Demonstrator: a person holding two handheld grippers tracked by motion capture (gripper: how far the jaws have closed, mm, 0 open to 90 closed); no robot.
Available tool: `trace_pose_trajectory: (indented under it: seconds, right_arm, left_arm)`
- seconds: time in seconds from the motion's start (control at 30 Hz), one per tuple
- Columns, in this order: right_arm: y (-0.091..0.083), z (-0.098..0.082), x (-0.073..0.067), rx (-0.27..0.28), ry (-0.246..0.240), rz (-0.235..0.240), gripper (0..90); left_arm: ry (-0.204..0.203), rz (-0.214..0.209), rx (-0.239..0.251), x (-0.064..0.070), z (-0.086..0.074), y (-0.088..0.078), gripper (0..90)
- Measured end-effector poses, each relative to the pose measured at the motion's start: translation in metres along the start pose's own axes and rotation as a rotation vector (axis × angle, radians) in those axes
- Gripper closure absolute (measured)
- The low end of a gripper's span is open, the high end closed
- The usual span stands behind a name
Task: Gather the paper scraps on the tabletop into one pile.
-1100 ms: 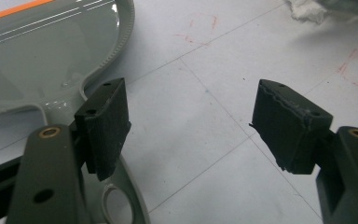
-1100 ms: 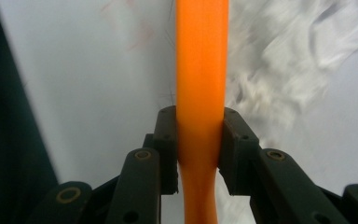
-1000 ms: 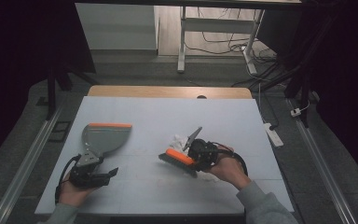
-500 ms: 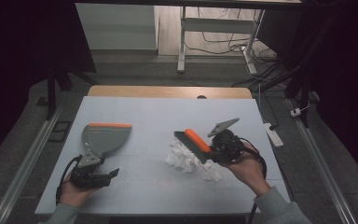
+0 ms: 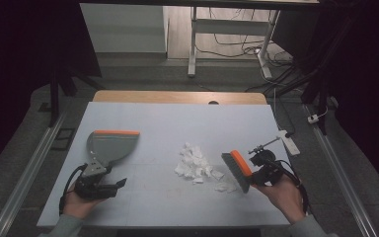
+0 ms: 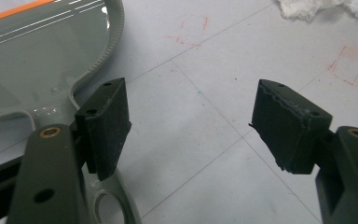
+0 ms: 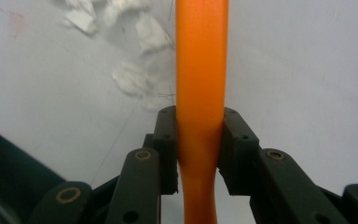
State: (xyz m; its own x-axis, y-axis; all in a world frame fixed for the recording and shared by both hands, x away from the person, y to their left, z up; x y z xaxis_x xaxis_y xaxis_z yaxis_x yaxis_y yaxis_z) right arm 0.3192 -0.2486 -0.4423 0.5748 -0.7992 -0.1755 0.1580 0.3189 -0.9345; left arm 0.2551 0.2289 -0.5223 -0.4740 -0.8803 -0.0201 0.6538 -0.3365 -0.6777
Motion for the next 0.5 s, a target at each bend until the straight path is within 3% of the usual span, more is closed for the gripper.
trace_pose_trajectory:
  seconds: [0.2,0.5]
  right_arm:
    - [0.015,-0.007,0.0,-0.046,0.044,0.043,70.8]
    - [0.033,0.02,-0.016,-0.027,0.026,0.078,70.8]
  left_arm:
    - [0.003,0.002,-0.007,0.0,0.0,0.001,27.9]
    - [-0.001,0.006,-0.005,0.0,0.0,0.001,28.0]
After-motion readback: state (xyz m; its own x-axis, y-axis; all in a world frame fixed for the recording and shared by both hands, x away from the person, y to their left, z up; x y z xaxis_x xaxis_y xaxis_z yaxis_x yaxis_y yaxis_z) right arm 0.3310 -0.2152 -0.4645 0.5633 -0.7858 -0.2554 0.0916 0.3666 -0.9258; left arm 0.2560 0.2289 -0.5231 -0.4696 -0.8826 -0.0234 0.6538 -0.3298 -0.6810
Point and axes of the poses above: each handheld gripper's, and its own axes: y roughly forward along the jaws, z roughly out of its top, x roughly to its right, the point moved 2 cm from there along y, roughly forward along the jaws, and after that the axes turned 7 degrees about z, right-handed, at the moved point
